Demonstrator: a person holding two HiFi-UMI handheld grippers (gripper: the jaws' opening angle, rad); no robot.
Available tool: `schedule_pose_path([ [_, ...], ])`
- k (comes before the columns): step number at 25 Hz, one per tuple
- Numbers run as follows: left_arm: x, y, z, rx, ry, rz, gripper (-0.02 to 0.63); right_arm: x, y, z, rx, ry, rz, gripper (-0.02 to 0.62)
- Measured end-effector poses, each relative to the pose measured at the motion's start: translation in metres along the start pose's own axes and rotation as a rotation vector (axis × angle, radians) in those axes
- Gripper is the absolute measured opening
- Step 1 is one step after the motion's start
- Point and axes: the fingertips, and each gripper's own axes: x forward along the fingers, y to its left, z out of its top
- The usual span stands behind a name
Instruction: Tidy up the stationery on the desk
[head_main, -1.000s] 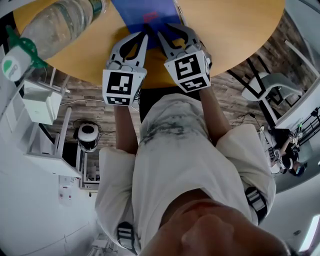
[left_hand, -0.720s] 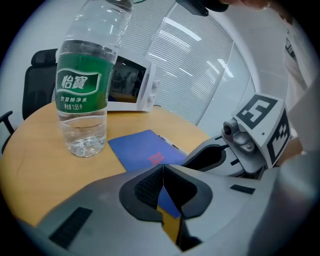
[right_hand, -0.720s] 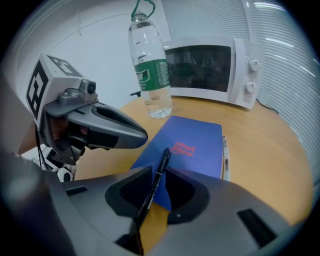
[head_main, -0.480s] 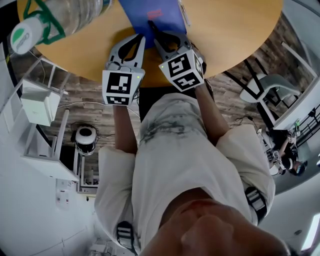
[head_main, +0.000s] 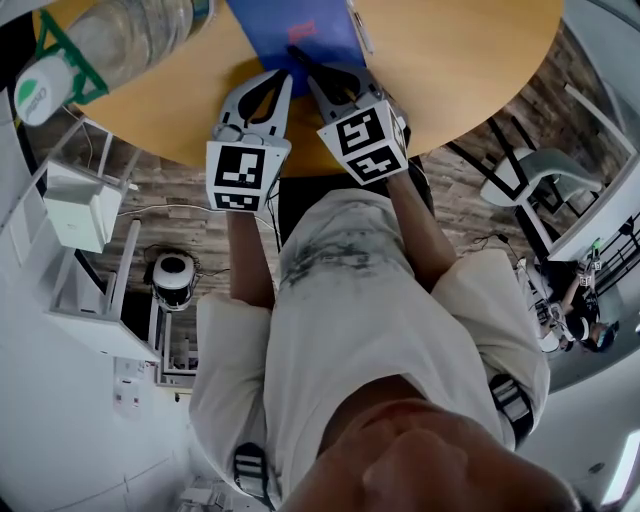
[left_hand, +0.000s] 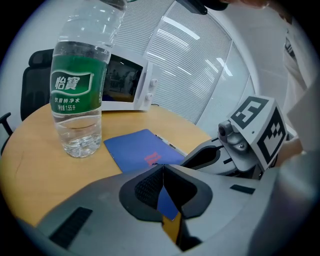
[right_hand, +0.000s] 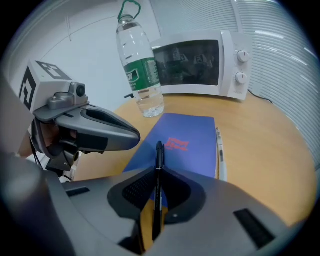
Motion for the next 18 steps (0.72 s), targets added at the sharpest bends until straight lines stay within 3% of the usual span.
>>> schedule_pose_path([
  [18,0.032,-0.040,0.030,-0.029,-0.023,0.072,0.009,-0.039,-0.082,0.011,0.065,-0.072,-0.028,0.100],
])
